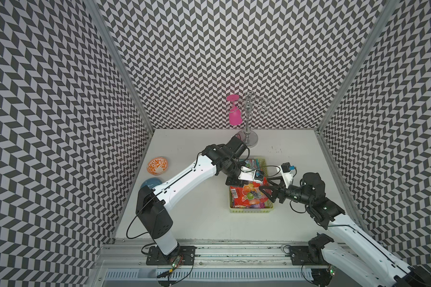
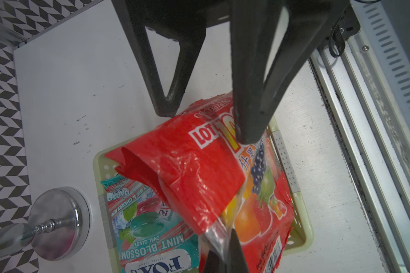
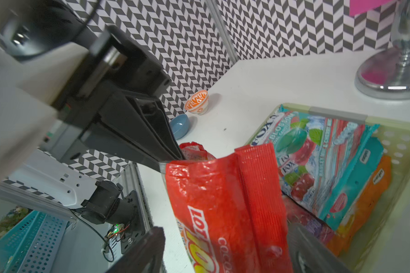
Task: Put the candies in the basket
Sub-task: Pick up the candy at the center of the board, then place the candy in the basket.
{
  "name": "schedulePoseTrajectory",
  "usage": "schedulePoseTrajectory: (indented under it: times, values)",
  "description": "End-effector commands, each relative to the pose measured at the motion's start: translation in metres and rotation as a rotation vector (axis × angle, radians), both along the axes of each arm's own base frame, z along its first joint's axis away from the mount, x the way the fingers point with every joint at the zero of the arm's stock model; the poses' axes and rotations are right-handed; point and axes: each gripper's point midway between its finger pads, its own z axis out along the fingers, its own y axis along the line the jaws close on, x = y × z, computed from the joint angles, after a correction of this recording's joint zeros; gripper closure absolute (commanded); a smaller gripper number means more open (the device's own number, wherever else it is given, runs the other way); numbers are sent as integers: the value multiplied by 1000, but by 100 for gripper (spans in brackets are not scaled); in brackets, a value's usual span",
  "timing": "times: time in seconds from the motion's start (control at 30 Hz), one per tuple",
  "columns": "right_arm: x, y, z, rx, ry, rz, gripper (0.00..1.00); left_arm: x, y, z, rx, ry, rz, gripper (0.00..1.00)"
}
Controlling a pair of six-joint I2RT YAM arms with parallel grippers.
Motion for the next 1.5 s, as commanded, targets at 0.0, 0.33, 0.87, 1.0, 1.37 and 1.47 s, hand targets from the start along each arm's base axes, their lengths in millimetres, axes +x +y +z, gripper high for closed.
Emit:
schedulePoseTrajectory:
  times: [0.0,0.33,0.87,1.0,1.37,1.47]
  values:
    - [6,-2,3,26,17,-47,20,-4,-24,20,-105,-7,-73,100]
    - [-7,2,-30,70,171,-35,58,-14,-19,0,-86,50,-69,85]
    - [18,1,-64,-80,356,-114,80,25,28,74,-334,-6,232,33]
    - [21,0,-82,-133,460,-137,80,38,44,67,-352,25,345,30]
    - [17,-6,-103,-212,668,-197,76,52,58,10,-308,96,542,32]
    - [17,-9,-105,-223,687,-218,74,56,55,3,-309,125,569,30]
